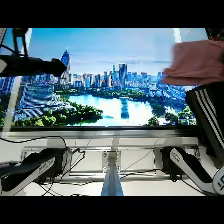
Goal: Fold the clothes and pants, and hang the long-sleeved shirts on hangers.
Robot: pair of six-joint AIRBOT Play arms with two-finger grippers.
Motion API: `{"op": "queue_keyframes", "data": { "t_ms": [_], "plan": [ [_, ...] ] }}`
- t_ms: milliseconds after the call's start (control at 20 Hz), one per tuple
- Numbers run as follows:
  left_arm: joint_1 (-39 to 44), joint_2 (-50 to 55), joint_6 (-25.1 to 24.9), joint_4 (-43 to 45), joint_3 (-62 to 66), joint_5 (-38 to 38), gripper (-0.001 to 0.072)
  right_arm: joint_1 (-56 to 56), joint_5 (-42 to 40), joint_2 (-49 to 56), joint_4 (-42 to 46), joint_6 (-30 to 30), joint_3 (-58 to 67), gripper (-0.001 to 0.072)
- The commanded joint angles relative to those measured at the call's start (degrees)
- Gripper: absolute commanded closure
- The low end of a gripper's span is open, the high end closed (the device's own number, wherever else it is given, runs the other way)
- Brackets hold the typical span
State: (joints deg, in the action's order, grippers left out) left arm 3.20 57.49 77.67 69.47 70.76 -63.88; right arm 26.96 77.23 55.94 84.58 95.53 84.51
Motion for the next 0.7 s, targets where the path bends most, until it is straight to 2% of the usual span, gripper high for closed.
{"op": "queue_keyframes", "data": {
  "t_ms": [0, 200, 250, 300, 350, 400, 450, 500, 600, 650],
  "plan": [
    [-1.88, -3.87, -0.57, 0.37, 1.05, 1.77, 0.002, 15.87, 9.99, -10.38, 18.34, 17.03, 1.2, 0.0693],
    [-1.88, -4.07, -0.55, 0.39, 1.03, 1.77, 0.002, 33.7, 7.91, -15.37, 19.21, 17.9, 1.2, 0.0691],
    [-1.88, -4.09, -0.55, 0.39, 1.03, 1.77, 0.0019, 37.18, 6.69, -15.54, 19.17, 17.94, 1.2, 0.0661],
    [-1.88, -4.09, -0.57, 0.39, 1.03, 1.75, 0.0019, 39.89, 6.6, -15.39, 18.71, 17.94, 1.18, 0.051],
    [-1.88, -4.09, -0.55, 0.39, 1.03, 1.77, 0.002, 41.2, 6.78, -15.04, 17.75, 18.01, 1.18, 0.0274],
    [-1.88, -4.09, -0.55, 0.39, 1.03, 1.77, 0.0019, 41.55, 6.6, -14.6, 16.0, 17.97, 1.11, 0.0124],
    [-1.88, -4.07, -0.55, 0.39, 1.03, 1.77, 0.0019, 41.53, 5.77, -14.03, 12.85, 17.09, 1.11, 0.0149],
    [-1.88, -4.09, -0.55, 0.39, 1.03, 1.77, 0.0019, 41.24, 5.35, -13.18, 8.35, 13.66, 1.11, 0.0169],
    [-1.88, -4.09, -0.55, 0.39, 1.03, 1.77, 0.0019, 38.07, 5.29, -11.13, 0.96, 7.61, 1.11, 0.0371],
    [-1.88, -4.07, -0.55, 0.39, 1.03, 1.77, 0.0019, 35.34, 5.33, -10.14, -2.12, 5.03, 1.11, 0.0522]
  ]
}}
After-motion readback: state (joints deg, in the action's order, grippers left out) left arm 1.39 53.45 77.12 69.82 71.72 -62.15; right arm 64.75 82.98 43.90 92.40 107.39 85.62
